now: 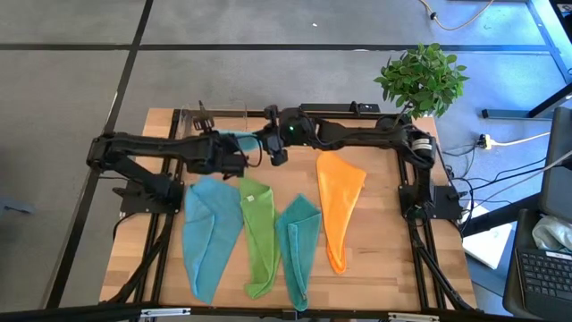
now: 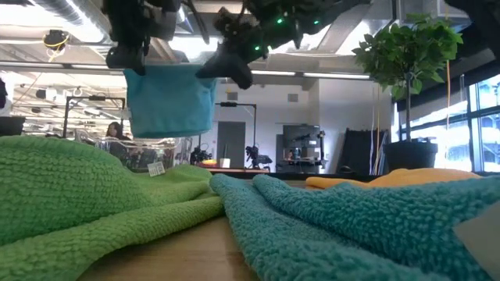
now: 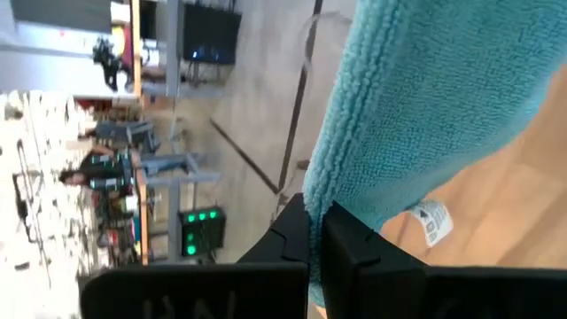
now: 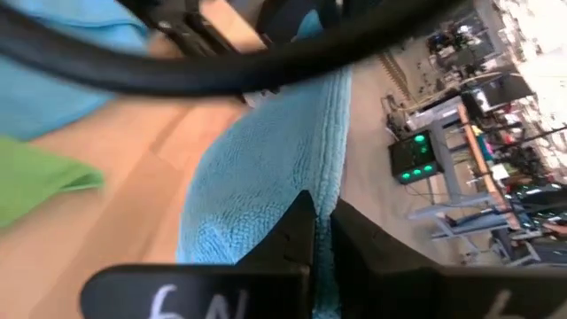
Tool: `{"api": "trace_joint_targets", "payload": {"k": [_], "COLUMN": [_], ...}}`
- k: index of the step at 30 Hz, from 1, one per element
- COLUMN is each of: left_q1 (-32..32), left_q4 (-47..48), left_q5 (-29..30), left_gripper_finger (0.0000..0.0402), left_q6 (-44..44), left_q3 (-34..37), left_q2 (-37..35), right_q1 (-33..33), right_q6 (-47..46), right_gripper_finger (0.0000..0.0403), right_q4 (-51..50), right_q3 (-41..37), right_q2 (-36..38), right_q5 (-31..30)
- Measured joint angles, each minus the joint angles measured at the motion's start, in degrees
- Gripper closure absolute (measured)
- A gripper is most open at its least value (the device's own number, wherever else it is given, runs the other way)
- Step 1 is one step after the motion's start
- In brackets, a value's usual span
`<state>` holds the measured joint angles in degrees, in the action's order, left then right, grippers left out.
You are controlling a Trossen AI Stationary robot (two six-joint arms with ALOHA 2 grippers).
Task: Fold microfiber towels
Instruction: Put the light blue microfiber cloth into the transparent bin
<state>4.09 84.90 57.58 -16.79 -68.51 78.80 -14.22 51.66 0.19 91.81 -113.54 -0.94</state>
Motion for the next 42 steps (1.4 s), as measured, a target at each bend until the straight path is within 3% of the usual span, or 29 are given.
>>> {"api": "trace_joint_targets", "payload": {"k": [7,18,27,32,36,42], "left_q1": [6.06,15.68,18.23,21.28,22.84,26.49], "left_q4": [-2.76,-9.53,-12.68,-12.65,-13.26,-15.45], "left_q5": [3.79,-2.29,1.17,0.99,0.47,-3.72], "left_gripper_finger": [0.0401,0.0401,0.0401,0.0401,0.0401,0.0401], "left_q6": [2.15,12.5,18.9,19.01,19.49,21.43], "left_q3": [-0.02,-0.04,0.0,0.0,0.0,0.0], "left_q2": [-3.52,-3.8,-3.91,-3.95,-3.95,-3.93], "right_q1": [-1.67,-3.9,-4.1,-4.11,-3.82,-3.0], "right_q6": [-0.19,-0.13,0.31,-0.12,-0.33,-2.11], "right_gripper_finger": [0.0386,0.0383,0.0353,0.0305,0.0272,0.0261], "right_q4": [0.99,1.33,0.39,-0.74,-3.4,-9.09], "right_q3": [4.1,8.44,8.43,8.33,8.33,8.35], "right_q2": [-3.53,-7.5,-7.43,-7.4,-7.37,-6.79], "right_q5": [3.46,4.73,4.36,1.76,-4.11,-11.98]}}
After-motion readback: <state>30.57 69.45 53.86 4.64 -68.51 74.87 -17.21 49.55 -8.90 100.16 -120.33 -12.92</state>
